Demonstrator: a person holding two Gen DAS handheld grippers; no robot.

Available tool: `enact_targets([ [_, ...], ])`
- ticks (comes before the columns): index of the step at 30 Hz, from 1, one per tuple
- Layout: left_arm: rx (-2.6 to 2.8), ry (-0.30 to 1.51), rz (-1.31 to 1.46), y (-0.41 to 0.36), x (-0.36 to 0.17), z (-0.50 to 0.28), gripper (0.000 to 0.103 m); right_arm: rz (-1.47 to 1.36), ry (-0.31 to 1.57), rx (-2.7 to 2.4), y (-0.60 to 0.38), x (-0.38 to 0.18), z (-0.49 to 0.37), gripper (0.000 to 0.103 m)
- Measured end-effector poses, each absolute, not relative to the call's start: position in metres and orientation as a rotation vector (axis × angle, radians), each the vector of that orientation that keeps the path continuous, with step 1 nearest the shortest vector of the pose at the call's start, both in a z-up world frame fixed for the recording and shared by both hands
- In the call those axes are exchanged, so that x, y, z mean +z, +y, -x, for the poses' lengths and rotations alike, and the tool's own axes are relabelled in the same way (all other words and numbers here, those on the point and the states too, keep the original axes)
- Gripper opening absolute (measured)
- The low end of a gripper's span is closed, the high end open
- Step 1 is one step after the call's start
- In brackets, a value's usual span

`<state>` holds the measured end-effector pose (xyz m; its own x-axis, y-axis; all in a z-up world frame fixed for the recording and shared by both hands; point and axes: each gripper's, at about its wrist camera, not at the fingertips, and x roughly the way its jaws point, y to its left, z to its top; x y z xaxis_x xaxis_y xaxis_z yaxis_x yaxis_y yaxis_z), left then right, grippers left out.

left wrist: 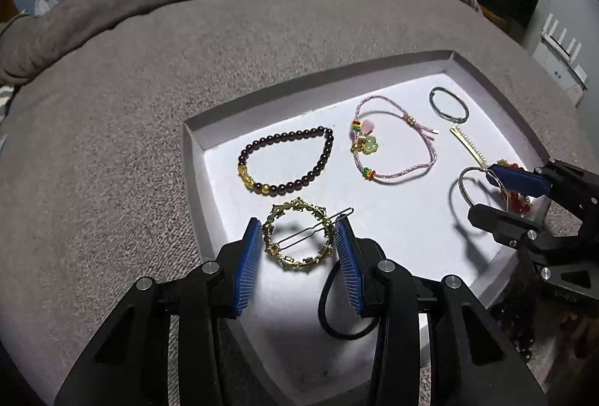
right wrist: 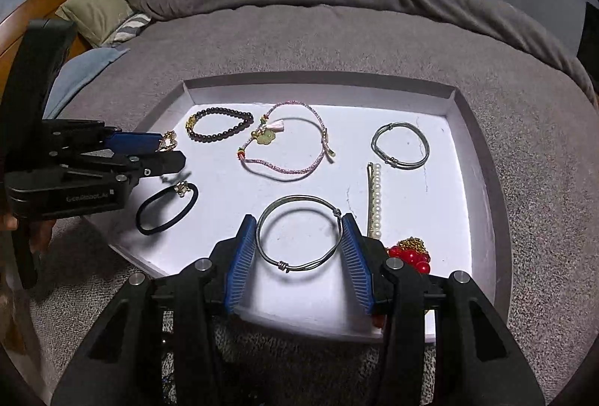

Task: Organize jewelry
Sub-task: 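Carry the gold clip and silver bangle over the tray with both grippers, then open both grippers to release the clip and bangle in the tray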

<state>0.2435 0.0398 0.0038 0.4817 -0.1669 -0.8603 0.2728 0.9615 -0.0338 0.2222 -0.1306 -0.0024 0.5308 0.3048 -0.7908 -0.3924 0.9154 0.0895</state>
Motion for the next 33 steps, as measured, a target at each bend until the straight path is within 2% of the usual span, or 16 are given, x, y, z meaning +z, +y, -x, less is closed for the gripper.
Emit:
enact_targets([
  [27, -0.228, 1.073, -0.160, 0.035, -0.009, -0.256, 0.043, 0.129, 0.945, 0.389, -0.127, -0.008, -0.229, 0.047],
  [33, -0.238, 1.057, -0.139, 0.036, -0.005, -0.251, 0.048, 0.109, 0.939, 0.398, -0.132, -0.004, -0.225, 0.049],
])
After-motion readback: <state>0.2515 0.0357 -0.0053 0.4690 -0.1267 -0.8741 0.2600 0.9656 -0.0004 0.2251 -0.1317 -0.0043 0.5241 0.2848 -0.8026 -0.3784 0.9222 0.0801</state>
